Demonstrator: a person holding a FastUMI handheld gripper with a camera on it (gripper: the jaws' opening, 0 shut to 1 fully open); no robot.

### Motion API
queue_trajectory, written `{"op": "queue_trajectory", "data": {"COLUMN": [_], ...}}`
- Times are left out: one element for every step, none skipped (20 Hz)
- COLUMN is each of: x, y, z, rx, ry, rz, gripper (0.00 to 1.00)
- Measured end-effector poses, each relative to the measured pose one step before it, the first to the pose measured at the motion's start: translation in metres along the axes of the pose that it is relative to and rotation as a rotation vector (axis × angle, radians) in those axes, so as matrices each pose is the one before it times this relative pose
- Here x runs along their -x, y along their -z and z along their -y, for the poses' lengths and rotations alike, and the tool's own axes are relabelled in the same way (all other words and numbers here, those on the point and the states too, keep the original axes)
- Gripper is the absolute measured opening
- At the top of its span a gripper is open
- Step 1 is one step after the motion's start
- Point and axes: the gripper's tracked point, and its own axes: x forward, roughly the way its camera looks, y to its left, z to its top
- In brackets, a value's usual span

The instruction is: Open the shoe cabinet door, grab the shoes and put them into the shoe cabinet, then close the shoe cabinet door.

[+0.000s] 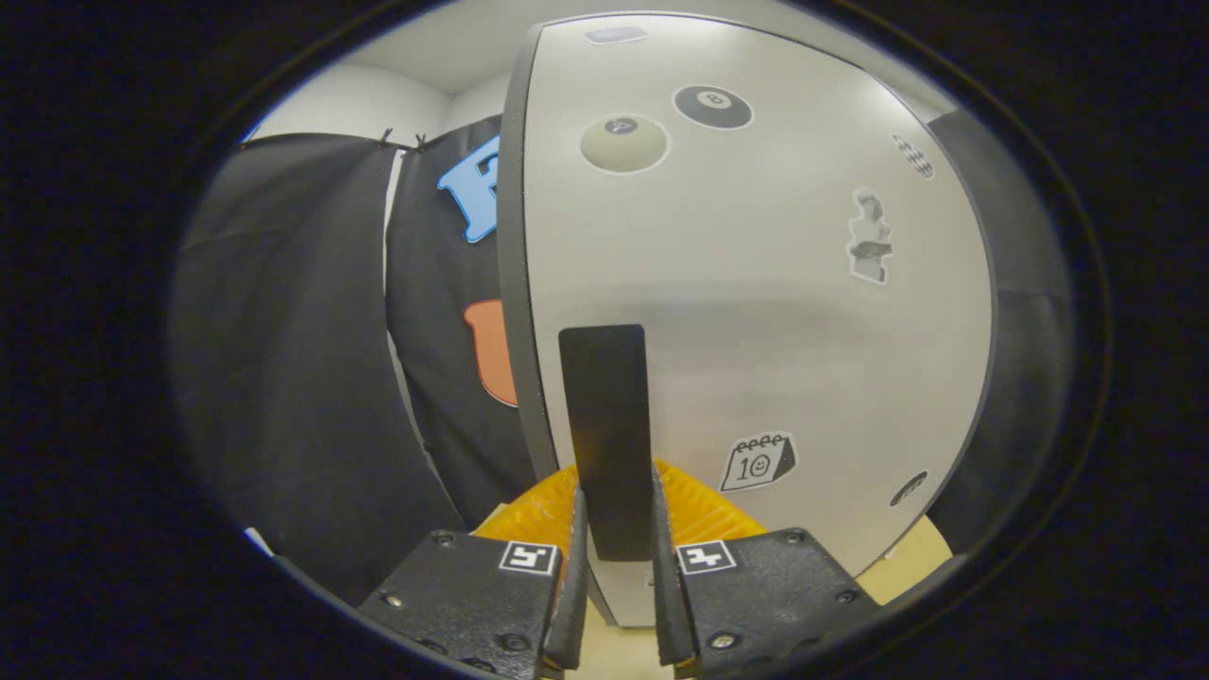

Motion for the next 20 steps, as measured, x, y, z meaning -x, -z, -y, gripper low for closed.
{"op": "queue_trajectory", "data": {"x": [0.00254,0.00344,0.00355,0.00285,0.00451,0.00533,0.00497,0.00632,0.00736,0.00668,0.00582,0.0064,0.00552,0.00556,0.00435,0.00569,0.00522,0.00451,0.00185,0.00252], "y": [0.00076,0.00065,0.00112,0.00032,0.00083,0.00048,0.00051,0.00025,0.00127,0.00044,0.00047,0.00108,0.0009,-0.00005,0.00033,0.00086,0.00046,-0.00054,0.0013,0.00067], "z": [-0.00016,-0.00018,-0.00035,0.00093,-0.00007,0.00021,0.00043,0.00026,-0.00042,0.00042,0.00166,0.00208,0.00198,0.00277,0.00171,0.00104,0.00169,0.00436,0.0028,0.00251], "rx": [0.00537,0.00382,-0.00151,0.00113,-0.00423,0.00205,0.00525,0.00609,0.00459,0.00232,-0.00139,0.00094,-0.00314,-0.00999,-0.01981,-0.00961,-0.00131,0.00544,0.00654,-0.00305], "ry": [-0.00343,-0.00458,-0.00512,-0.00732,-0.00642,-0.00235,0.00113,0.003,0.00377,0.00403,0.00463,0.00527,0.00612,0.00482,0.002,0.00224,0.00727,0.01055,0.00784,0.00476], "rz": [-0.00062,-0.00282,-0.00438,-0.00479,-0.00245,-0.00067,0.00131,0.00241,0.00274,0.00195,0.00282,0.00216,0.00298,0.00479,0.00364,0.00013,0.00182,0.00438,0.00051,-0.00083], "gripper": [0.32,0.31,0.31,0.31,0.3,0.31,0.31,0.31,0.31,0.31,0.3,0.3,0.31,0.3,0.3,0.29,0.29,0.29,0.28,0.28]}}
